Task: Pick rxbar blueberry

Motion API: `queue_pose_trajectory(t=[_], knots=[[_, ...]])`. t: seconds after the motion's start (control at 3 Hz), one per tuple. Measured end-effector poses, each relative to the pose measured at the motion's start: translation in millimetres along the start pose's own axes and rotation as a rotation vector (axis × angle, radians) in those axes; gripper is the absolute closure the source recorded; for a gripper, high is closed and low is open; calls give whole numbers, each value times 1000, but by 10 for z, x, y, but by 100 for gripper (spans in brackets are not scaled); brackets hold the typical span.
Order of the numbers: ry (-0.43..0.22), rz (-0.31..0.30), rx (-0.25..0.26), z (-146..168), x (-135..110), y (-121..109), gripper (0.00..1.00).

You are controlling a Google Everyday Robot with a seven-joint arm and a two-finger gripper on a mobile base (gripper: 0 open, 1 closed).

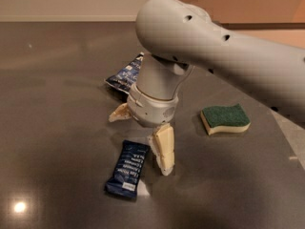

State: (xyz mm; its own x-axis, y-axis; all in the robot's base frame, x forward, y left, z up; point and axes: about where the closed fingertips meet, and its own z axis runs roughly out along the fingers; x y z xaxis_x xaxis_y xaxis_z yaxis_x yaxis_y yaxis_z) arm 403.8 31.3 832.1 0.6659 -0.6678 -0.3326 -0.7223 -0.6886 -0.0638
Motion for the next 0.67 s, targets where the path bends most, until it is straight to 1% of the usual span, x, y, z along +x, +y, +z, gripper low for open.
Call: queue_pose_trajectory(t=[0.33,0.67], knots=[[-8,-59,-24,96,-53,52,0],[-11,-104,-46,156,-104,102,0]])
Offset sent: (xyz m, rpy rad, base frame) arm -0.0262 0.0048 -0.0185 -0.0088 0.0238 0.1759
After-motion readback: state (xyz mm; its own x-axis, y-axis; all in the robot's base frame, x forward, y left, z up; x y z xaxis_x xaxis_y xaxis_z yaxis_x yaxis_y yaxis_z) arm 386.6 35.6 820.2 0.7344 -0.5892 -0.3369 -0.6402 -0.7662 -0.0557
